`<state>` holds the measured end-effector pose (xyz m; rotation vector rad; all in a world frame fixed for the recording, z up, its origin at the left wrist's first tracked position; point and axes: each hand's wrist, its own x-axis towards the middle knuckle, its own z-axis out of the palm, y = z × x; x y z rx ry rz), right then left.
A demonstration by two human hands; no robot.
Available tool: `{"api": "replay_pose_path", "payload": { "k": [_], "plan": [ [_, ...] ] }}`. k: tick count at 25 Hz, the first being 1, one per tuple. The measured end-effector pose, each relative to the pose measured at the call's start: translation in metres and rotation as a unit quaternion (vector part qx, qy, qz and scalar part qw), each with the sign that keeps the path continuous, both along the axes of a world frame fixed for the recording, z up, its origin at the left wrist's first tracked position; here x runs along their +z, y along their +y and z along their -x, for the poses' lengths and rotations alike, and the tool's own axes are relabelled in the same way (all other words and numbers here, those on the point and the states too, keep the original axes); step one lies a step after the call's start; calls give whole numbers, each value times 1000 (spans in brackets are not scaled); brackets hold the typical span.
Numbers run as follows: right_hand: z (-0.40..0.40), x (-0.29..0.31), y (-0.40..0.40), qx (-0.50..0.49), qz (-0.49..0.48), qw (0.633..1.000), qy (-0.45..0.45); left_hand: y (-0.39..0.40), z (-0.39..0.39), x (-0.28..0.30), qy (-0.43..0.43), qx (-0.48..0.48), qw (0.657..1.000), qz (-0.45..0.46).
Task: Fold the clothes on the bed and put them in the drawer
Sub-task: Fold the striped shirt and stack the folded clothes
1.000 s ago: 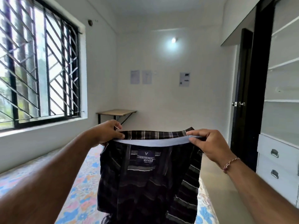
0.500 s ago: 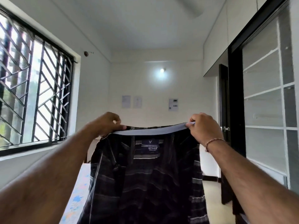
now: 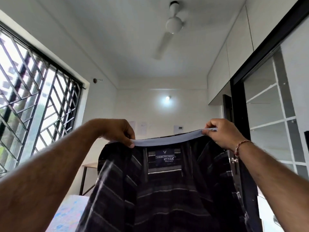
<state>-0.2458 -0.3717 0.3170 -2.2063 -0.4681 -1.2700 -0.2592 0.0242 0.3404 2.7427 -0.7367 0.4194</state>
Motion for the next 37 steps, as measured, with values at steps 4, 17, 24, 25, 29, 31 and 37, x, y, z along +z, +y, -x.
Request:
{"api": "replay_pose_path", "payload": {
  "k": [4,17,24,25,29,31,37],
  "plan": [
    [-2,0,-2,12,5,999,49,3,-6,4,-125,68,987,-75],
    [9,-3,-11,110,-247,957,105,22,3,7,-170,12,985,-28],
    [41,-72,-28,348,-258,877,208,39,1,-100,48,-172,865,469],
    [29,-103,-24,309,-250,894,207,36,-17,-130,41,-112,884,452],
    [-51,-258,-1,-25,-164,966,197,14,-79,-265,-82,195,943,256],
    [-69,-333,19,-46,-141,963,224,-16,-71,-338,-134,245,922,268],
    [-22,-503,67,-67,-113,942,310,-66,3,-531,30,291,872,393]
  ]
}}
